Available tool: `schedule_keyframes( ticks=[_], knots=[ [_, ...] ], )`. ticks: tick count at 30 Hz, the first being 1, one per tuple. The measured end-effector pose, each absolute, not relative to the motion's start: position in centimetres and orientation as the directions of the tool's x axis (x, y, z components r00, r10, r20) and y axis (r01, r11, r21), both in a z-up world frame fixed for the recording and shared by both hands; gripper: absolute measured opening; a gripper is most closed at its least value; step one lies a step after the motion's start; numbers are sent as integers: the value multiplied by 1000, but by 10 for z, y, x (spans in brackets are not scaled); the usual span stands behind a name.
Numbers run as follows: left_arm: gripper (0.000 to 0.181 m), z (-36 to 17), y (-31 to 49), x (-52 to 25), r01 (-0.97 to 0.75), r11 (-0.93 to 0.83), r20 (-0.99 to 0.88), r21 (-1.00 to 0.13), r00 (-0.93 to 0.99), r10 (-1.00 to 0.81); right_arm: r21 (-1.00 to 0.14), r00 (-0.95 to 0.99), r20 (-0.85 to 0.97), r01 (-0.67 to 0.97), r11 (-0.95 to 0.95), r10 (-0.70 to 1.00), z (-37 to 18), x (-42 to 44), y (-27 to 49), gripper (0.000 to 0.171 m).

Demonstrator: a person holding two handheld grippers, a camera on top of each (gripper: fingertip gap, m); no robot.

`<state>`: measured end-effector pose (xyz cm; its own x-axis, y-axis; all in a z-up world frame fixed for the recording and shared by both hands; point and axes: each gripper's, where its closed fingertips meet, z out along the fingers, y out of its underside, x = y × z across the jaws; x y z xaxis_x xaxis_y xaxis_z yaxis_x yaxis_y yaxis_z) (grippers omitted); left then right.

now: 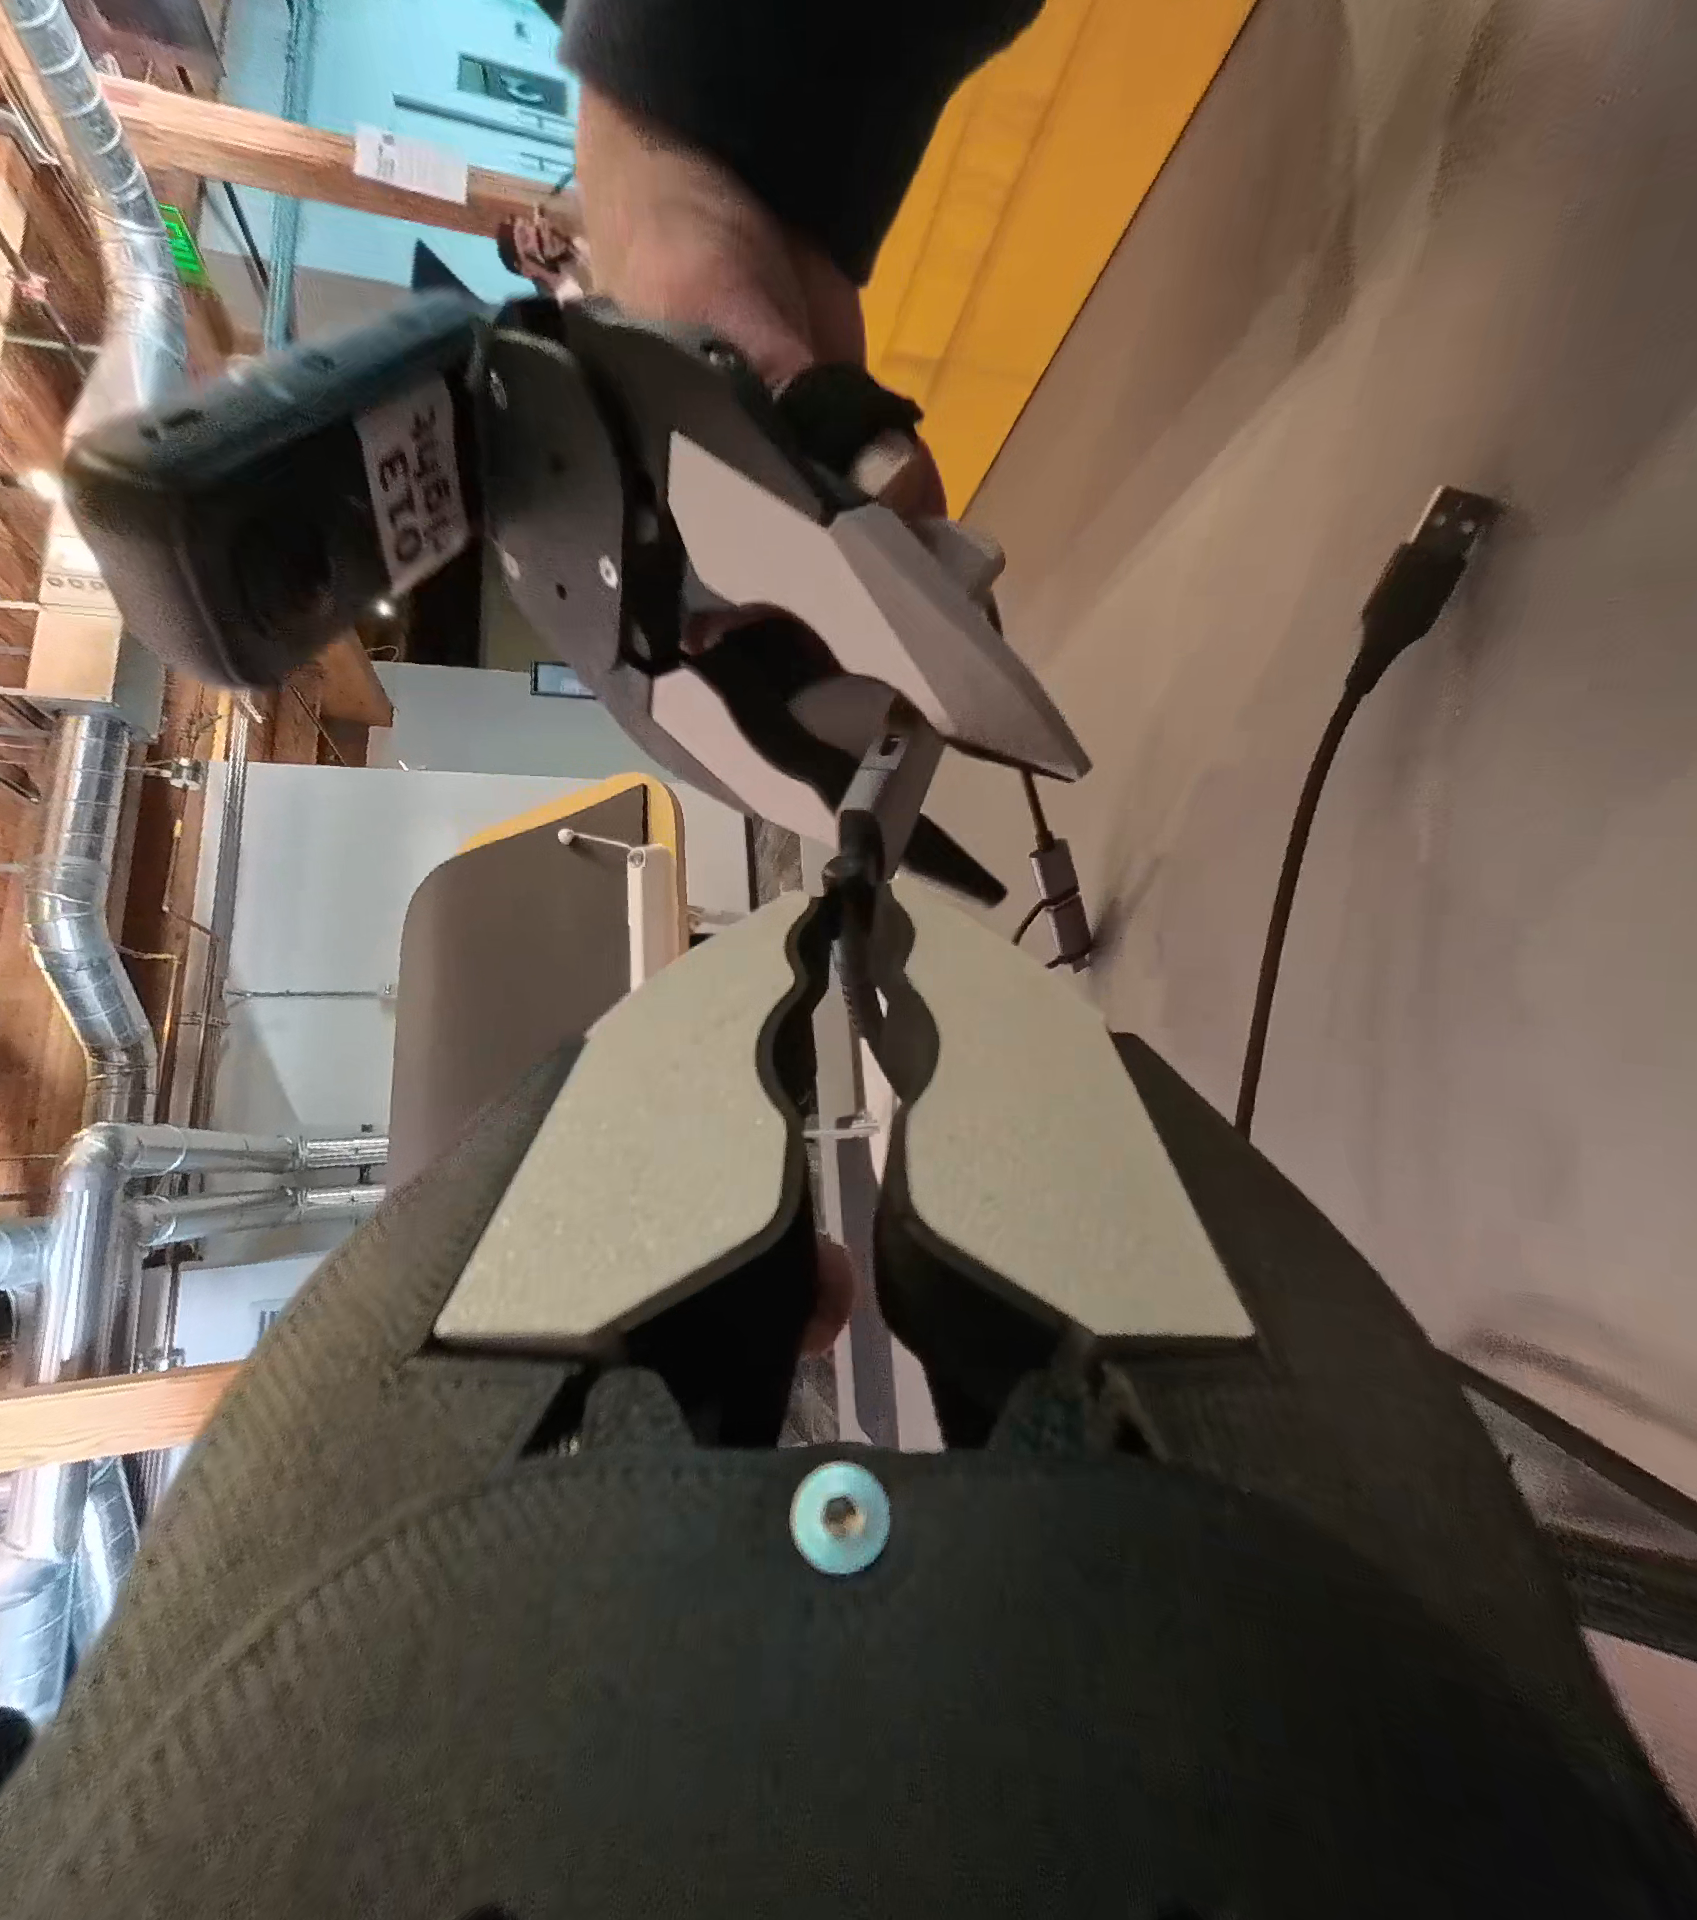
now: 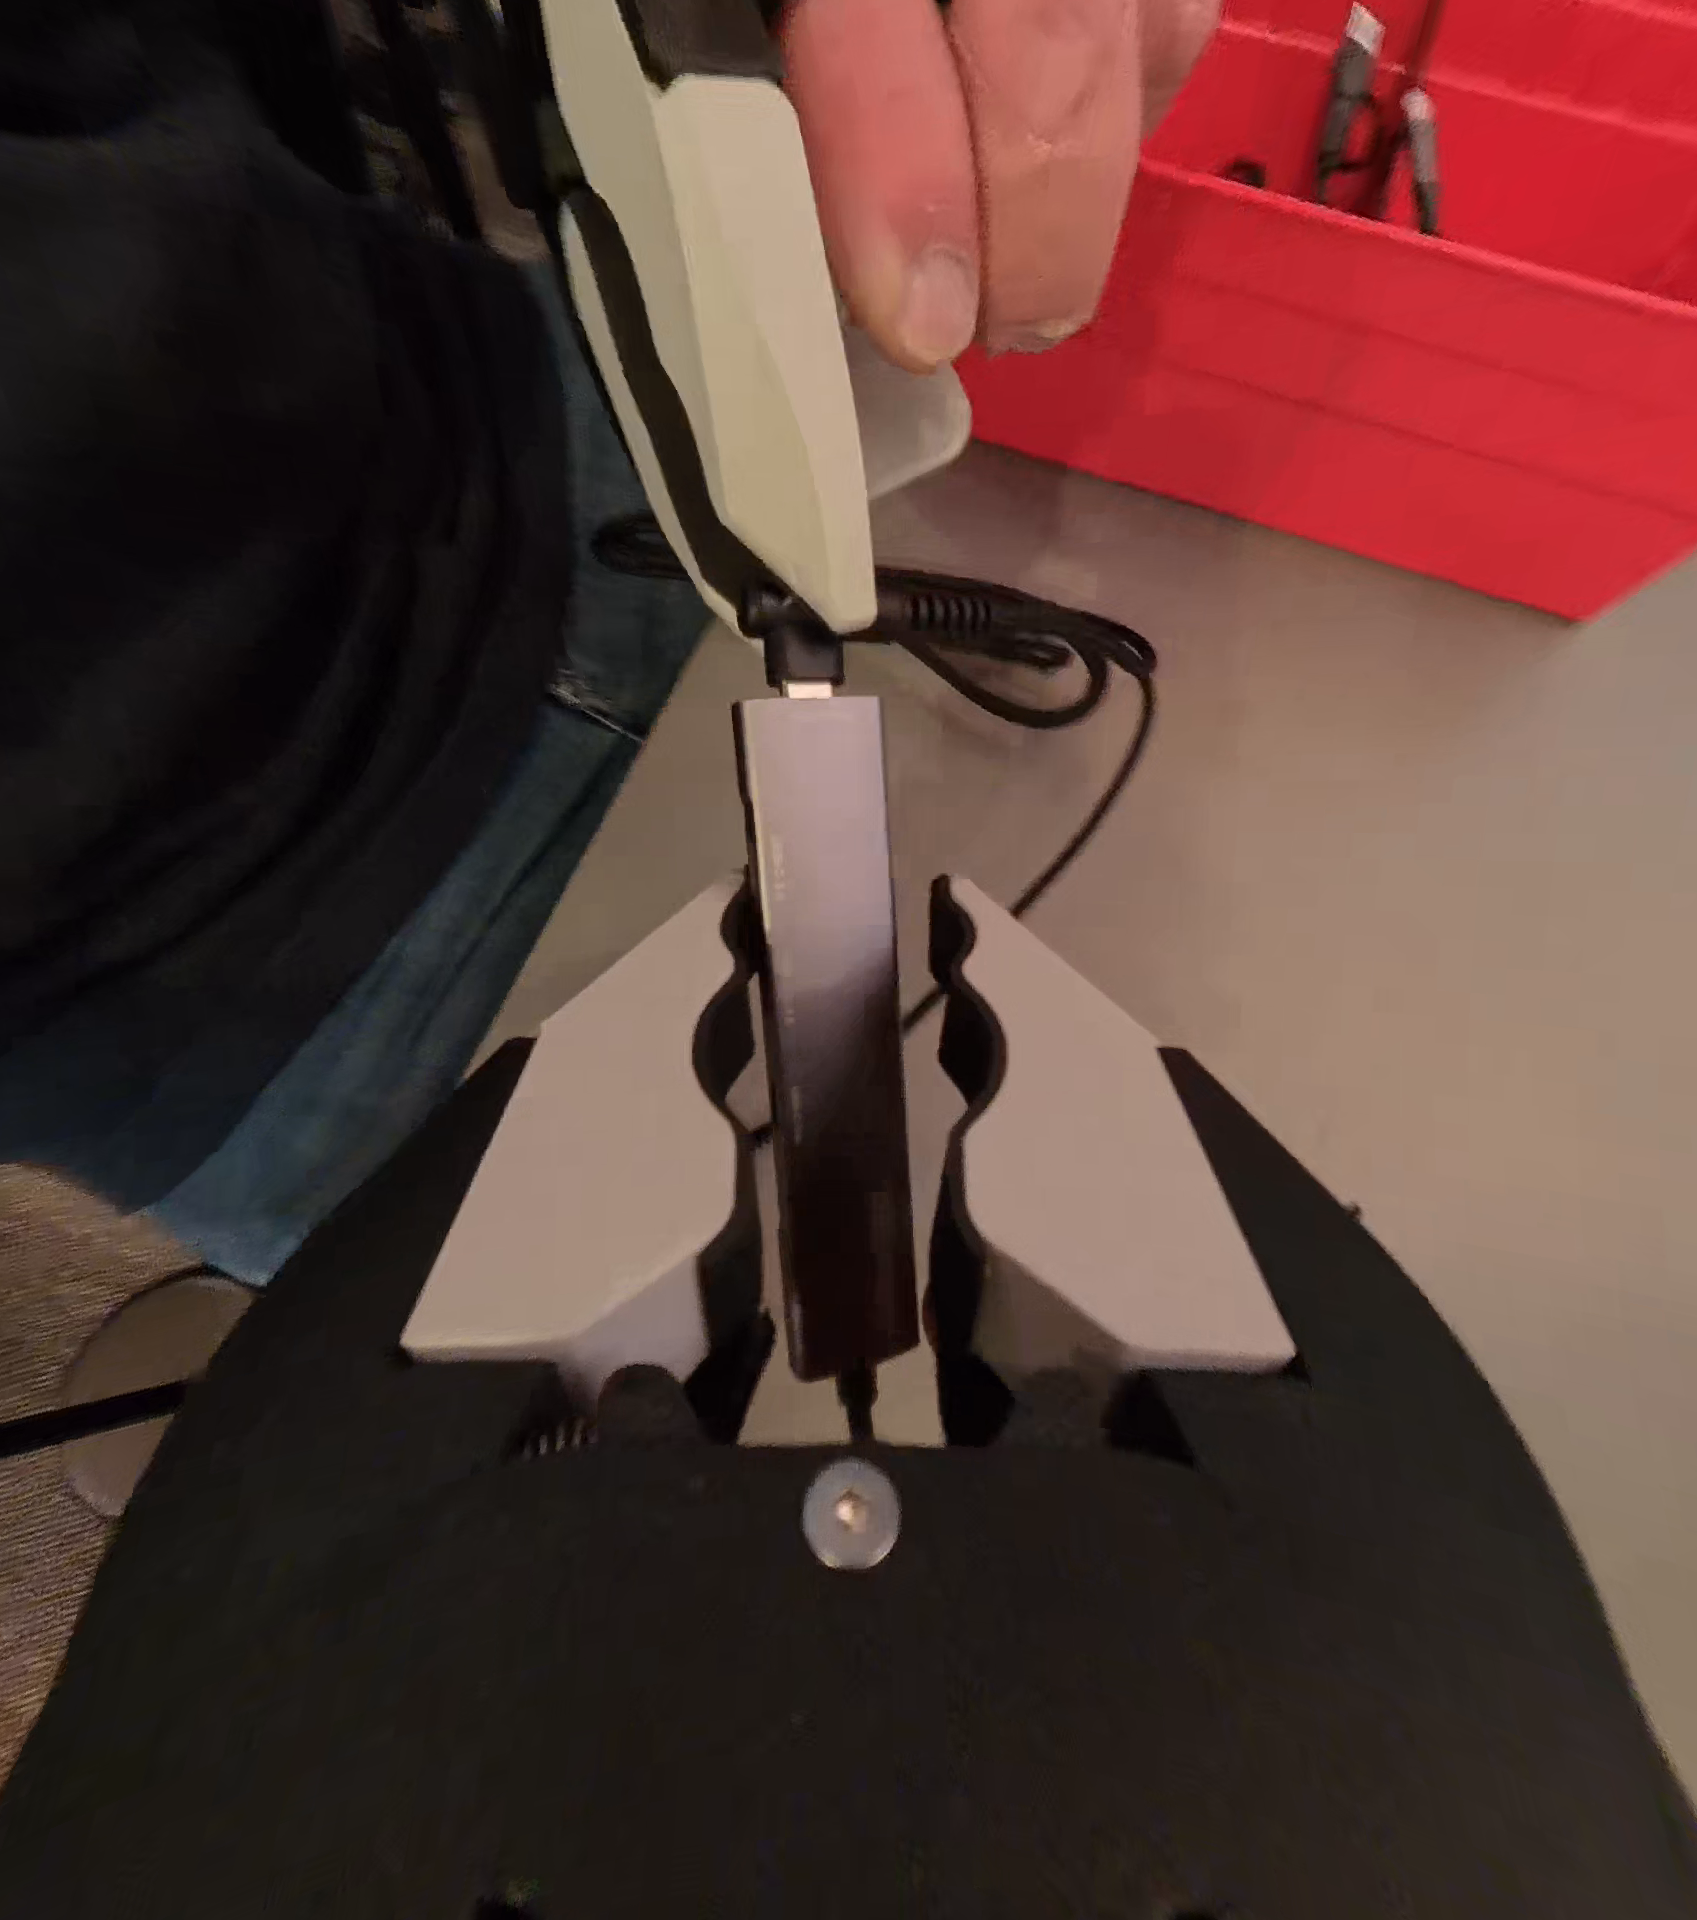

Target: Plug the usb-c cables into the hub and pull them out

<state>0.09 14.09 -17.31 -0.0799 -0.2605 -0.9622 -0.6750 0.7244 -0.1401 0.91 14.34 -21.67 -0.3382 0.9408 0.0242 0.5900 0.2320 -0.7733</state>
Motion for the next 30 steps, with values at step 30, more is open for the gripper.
schedule_keyframes(
  ticks=[30],
  knots=[
    [26,-164,169,-20,-748,627,-942,-218,-8,-336,-687,-226,125,683,249,966,-207,19,171,15]
  ],
)
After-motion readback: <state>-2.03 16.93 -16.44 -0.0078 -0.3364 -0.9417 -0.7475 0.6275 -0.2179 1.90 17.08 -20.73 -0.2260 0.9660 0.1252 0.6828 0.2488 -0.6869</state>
